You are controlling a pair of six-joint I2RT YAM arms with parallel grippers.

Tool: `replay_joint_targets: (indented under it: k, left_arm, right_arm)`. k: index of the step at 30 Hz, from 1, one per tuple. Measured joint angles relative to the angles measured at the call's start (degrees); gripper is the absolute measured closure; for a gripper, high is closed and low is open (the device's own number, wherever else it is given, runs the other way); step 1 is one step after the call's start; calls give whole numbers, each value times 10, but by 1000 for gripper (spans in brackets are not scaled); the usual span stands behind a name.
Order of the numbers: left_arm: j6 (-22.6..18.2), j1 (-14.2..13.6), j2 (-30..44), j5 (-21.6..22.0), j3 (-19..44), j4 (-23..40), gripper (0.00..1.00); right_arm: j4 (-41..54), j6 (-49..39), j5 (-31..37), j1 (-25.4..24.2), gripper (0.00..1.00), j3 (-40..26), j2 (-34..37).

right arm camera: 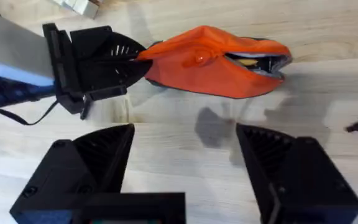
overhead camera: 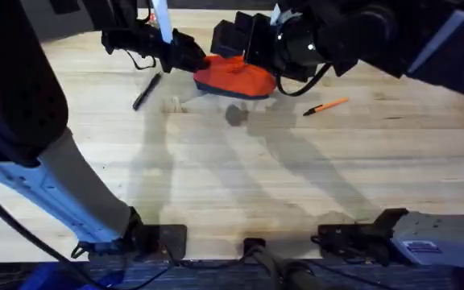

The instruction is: Unzip the bag, pick up the pens from the table one at a time and place them inside, then zip the bag closed.

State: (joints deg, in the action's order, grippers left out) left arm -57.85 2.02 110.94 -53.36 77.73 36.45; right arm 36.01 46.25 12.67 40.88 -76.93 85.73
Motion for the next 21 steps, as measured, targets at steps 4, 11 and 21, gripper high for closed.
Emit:
replay_joint_targets:
  k: [4,11,21]
  left_arm:
    - [0,0,0,0,0,0,959]
    - [0,0,0,0,0,0,959]
    - [0,0,0,0,0,0,959]
  right_arm:
    - [0,17,0,0,4,0,0]
    - [-17,40,0,0,4,0,0]
    - [-17,68,0,0,4,0,32]
